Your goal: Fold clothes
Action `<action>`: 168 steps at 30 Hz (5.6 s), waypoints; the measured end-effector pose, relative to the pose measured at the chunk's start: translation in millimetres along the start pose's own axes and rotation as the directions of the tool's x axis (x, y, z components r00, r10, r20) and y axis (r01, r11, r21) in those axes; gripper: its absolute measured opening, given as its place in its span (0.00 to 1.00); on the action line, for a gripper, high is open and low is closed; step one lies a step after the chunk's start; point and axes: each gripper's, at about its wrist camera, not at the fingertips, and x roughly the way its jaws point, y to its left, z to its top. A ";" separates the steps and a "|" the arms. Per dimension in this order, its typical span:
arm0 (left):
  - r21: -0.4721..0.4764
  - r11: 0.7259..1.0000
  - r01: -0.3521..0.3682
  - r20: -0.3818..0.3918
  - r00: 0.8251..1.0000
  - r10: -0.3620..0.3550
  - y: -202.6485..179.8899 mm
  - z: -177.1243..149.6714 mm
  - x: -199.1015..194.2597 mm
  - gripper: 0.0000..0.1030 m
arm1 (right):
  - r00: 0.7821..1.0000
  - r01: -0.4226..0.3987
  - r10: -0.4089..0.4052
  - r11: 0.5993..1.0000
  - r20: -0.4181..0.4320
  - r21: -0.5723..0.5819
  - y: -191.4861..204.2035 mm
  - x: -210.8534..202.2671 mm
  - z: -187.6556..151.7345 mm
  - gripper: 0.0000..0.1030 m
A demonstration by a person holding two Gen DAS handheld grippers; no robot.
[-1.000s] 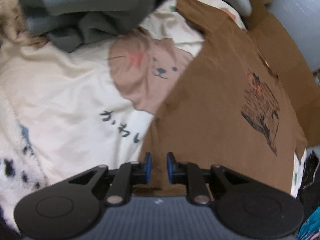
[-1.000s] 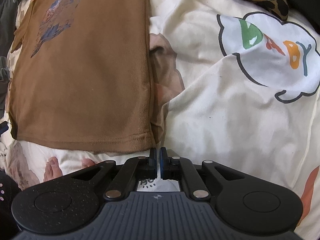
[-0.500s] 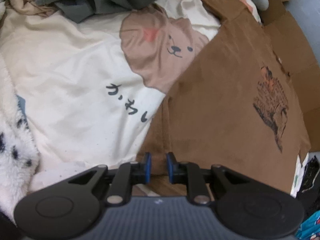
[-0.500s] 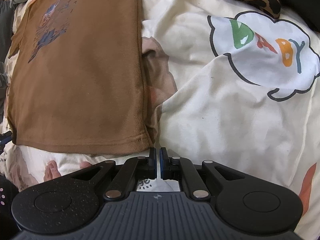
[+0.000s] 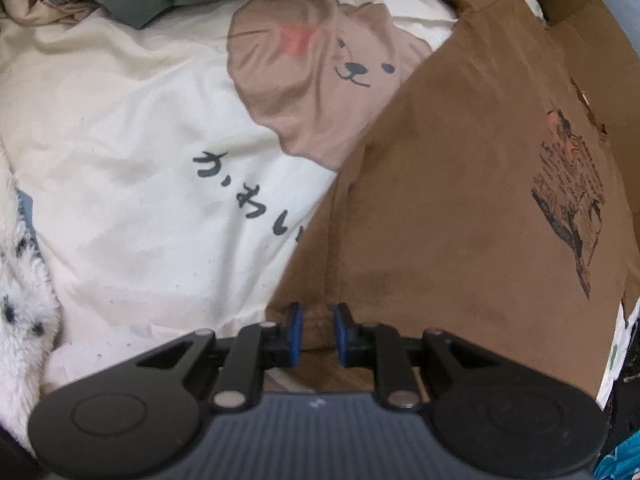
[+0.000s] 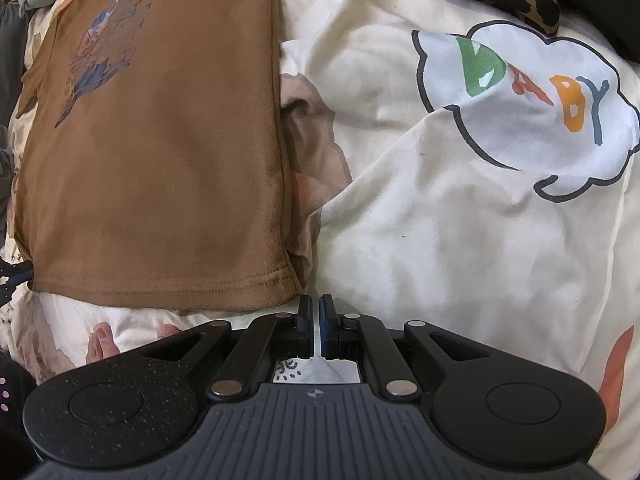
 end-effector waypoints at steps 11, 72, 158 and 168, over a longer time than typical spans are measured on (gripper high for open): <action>-0.077 0.993 -0.092 -0.028 0.996 0.090 -9.0 0.8 6.3 0.11 | 1.000 -0.010 0.010 1.000 0.004 0.004 0.8 3.5 -0.8 0.02; 0.225 0.970 -0.094 0.068 0.994 0.080 -18.9 21.9 -117.6 0.03 | 0.989 -0.104 0.112 0.990 0.094 -0.095 19.5 -52.7 14.1 0.03; 0.218 0.970 -0.103 0.134 0.988 0.075 -72.6 22.2 -218.8 0.46 | 0.939 -0.125 0.109 0.992 0.327 0.028 -6.4 -217.6 42.3 0.33; 0.220 0.973 -0.071 0.176 0.984 0.033 -79.6 28.3 -253.1 0.56 | 0.893 -0.113 0.112 0.993 0.436 -0.023 16.4 -285.9 58.2 0.46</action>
